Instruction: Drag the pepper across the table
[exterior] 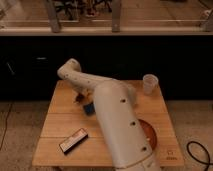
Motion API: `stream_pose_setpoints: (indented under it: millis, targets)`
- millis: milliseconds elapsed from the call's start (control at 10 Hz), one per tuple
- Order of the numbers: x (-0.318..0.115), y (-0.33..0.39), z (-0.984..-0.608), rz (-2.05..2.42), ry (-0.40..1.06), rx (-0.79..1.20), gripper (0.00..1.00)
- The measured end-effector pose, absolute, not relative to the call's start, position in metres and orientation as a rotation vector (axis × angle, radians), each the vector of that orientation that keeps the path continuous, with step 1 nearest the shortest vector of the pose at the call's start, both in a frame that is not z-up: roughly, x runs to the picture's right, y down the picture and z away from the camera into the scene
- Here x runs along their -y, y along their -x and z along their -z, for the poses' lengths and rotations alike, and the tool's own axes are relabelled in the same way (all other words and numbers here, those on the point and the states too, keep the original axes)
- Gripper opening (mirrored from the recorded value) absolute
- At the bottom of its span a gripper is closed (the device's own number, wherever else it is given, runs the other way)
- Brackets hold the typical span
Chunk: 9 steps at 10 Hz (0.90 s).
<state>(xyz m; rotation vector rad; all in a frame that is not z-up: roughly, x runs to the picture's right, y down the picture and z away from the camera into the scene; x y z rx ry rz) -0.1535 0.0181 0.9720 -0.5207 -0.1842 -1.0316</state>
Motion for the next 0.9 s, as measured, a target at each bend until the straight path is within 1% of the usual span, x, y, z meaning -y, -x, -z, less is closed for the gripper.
stream_pose_setpoints:
  millis: [900]
  targets:
    - [-0.017, 0.138, -0.967, 1.045, 0.502, 0.182, 0.00]
